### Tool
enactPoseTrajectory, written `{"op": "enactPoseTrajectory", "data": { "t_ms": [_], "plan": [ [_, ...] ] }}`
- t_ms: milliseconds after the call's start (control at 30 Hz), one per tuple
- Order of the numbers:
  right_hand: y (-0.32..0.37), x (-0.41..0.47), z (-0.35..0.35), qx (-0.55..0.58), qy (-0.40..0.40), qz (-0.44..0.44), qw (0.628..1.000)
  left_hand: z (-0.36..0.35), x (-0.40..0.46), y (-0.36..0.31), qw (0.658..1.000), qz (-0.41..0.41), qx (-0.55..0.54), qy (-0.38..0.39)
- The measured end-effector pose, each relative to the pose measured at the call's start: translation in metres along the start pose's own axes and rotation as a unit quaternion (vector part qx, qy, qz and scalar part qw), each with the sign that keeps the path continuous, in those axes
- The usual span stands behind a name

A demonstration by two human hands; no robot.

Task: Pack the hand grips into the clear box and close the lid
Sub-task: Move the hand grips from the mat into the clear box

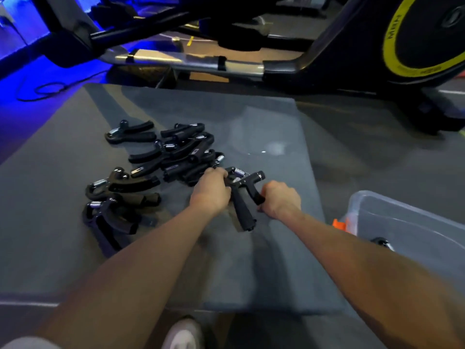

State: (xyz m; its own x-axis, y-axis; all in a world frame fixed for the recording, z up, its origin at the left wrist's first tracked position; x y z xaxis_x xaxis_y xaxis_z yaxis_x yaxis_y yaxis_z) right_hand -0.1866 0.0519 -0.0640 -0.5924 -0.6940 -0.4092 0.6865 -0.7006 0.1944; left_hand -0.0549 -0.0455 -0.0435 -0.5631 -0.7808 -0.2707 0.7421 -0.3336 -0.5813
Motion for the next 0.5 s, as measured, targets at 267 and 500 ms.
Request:
{"op": "enactPoseTrajectory", "data": {
  "t_ms": [267, 500],
  "plan": [
    [-0.145, -0.041, 0.068, 0.060, -0.035, -0.090, 0.993, -0.083, -0.023, -0.145, 0.992, -0.115, -0.003, 0.044],
    [-0.286, -0.088, 0.080, 0.088, -0.040, -0.170, 0.981, -0.184, -0.055, -0.233, 0.970, -0.200, 0.053, 0.130]
  ]
}}
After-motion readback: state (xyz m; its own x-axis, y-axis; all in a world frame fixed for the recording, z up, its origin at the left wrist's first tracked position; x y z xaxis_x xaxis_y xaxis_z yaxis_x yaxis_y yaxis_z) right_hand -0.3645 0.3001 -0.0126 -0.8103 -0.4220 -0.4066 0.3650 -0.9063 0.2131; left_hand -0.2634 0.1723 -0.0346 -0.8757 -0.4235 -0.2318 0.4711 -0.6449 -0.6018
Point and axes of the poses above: each hand's wrist, its own x-axis towards the middle knuckle, its own z-axis out of the back of the hand, y = z × x, the point moved 10 cm from there along x, towards the middle knuckle, and after that the axes turned 6 degrees about y, right-handed, at the moved point
